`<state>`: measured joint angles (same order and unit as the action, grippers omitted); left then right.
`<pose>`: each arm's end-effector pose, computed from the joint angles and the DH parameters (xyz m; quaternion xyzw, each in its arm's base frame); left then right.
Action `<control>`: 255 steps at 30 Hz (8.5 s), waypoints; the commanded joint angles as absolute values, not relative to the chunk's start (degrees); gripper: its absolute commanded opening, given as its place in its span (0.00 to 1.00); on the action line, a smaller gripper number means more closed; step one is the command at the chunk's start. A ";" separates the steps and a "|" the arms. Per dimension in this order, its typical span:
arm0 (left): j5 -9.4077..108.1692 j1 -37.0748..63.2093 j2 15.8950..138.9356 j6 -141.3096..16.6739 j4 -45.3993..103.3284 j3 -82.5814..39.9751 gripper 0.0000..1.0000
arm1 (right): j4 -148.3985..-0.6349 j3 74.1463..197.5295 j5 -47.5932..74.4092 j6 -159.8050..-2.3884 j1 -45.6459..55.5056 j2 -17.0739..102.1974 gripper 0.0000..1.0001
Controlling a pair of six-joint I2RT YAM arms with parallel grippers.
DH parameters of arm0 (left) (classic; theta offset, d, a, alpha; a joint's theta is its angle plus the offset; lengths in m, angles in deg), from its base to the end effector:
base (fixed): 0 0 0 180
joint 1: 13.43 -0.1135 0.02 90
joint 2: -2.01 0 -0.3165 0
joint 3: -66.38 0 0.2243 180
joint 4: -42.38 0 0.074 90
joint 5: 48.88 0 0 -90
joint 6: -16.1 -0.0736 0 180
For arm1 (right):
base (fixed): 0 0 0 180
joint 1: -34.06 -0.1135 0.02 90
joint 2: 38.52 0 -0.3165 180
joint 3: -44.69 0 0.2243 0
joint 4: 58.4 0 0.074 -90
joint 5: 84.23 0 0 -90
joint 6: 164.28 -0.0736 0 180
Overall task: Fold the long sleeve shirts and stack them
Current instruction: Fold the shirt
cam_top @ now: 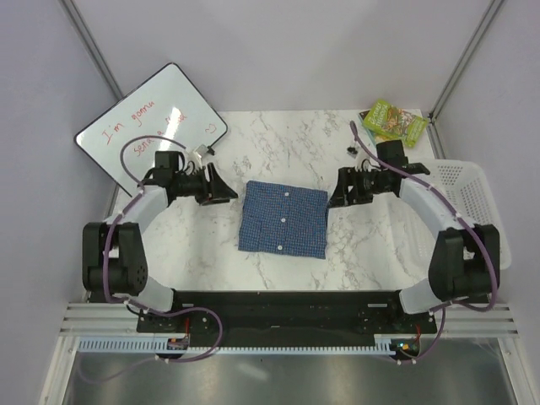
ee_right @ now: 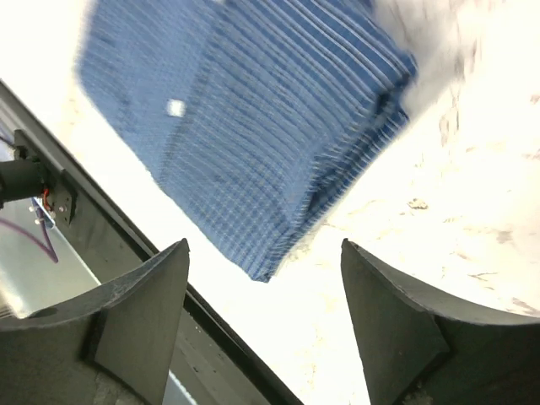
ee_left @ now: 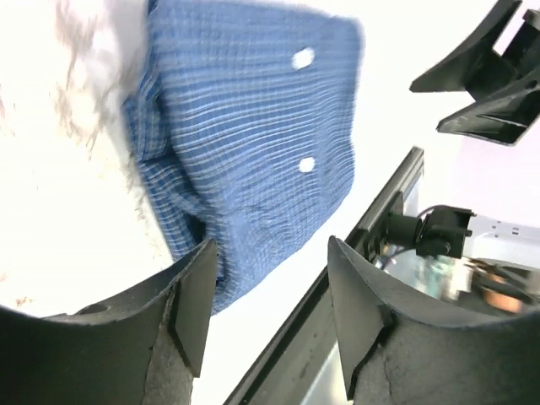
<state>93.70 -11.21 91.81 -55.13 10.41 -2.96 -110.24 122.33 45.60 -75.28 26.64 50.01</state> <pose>0.2989 -0.0701 0.2575 0.0190 0.8605 -0.4649 0.2075 0.2834 0.0844 0.2715 -0.1313 0.9078 0.3464 0.1967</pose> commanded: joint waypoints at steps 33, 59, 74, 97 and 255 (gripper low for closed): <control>103.44 3.53 100.48 -43.79 28.51 -12.49 0.53 | -98.98 129.26 63.24 -78.50 14.72 61.57 0.56; 101.76 6.71 88.18 -40.23 27.22 10.34 0.59 | -110.04 174.17 41.09 -59.37 7.44 98.59 0.50; 83.66 -6.76 89.88 -39.10 30.36 9.47 0.84 | -115.40 153.56 39.35 -57.14 5.05 72.14 0.50; 71.88 5.29 107.82 -22.49 54.79 9.21 0.79 | -113.64 153.10 17.90 -40.36 9.18 91.47 0.37; 81.47 5.20 108.09 -41.16 1.43 -27.45 0.02 | -105.73 135.97 9.90 -80.26 -4.45 48.06 0.95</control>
<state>80.71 6.38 112.07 -18.50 30.02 -9.38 -103.05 137.41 6.59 -81.46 -10.76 54.12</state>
